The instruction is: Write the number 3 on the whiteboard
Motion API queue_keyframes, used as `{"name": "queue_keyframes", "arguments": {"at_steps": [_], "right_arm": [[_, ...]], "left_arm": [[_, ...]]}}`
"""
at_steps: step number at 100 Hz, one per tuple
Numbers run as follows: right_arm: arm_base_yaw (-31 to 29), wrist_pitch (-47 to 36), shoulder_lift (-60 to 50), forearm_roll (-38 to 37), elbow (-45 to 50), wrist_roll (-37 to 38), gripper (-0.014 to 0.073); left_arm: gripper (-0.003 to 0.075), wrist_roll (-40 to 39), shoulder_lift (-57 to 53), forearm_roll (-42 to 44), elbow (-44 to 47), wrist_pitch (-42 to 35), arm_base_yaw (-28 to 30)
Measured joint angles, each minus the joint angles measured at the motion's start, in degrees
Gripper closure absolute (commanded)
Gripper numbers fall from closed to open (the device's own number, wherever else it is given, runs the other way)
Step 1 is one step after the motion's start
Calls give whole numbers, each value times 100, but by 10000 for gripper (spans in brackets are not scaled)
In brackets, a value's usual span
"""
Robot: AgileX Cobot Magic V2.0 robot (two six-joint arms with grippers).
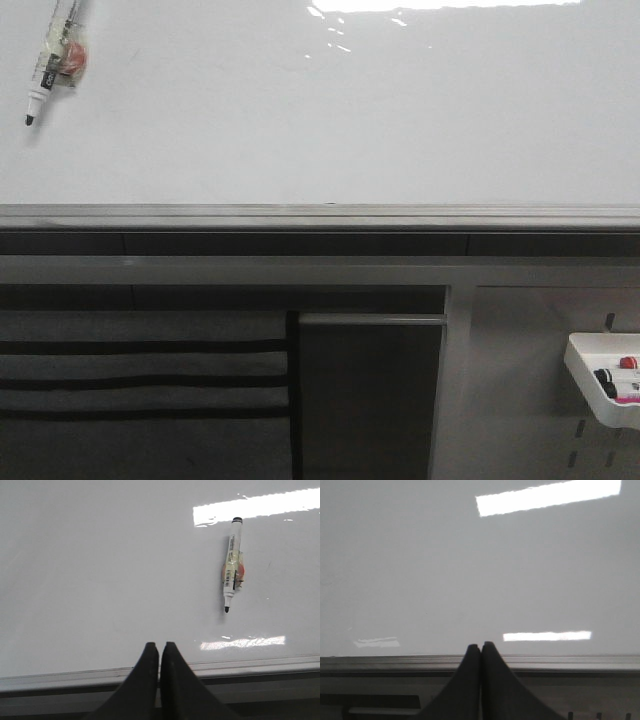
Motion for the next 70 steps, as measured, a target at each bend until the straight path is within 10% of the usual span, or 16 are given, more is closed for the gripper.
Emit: {"name": "queue_keyframes", "arguments": {"at_steps": [26,70], "right_arm": [[0,37,0,-248,-19,-59,668],[0,2233,660,-53,-2431,12,668]], "left_arm": [[738,0,0,-400,-227,139,0],[738,0,1033,-553,-3325,2734,0]]}}
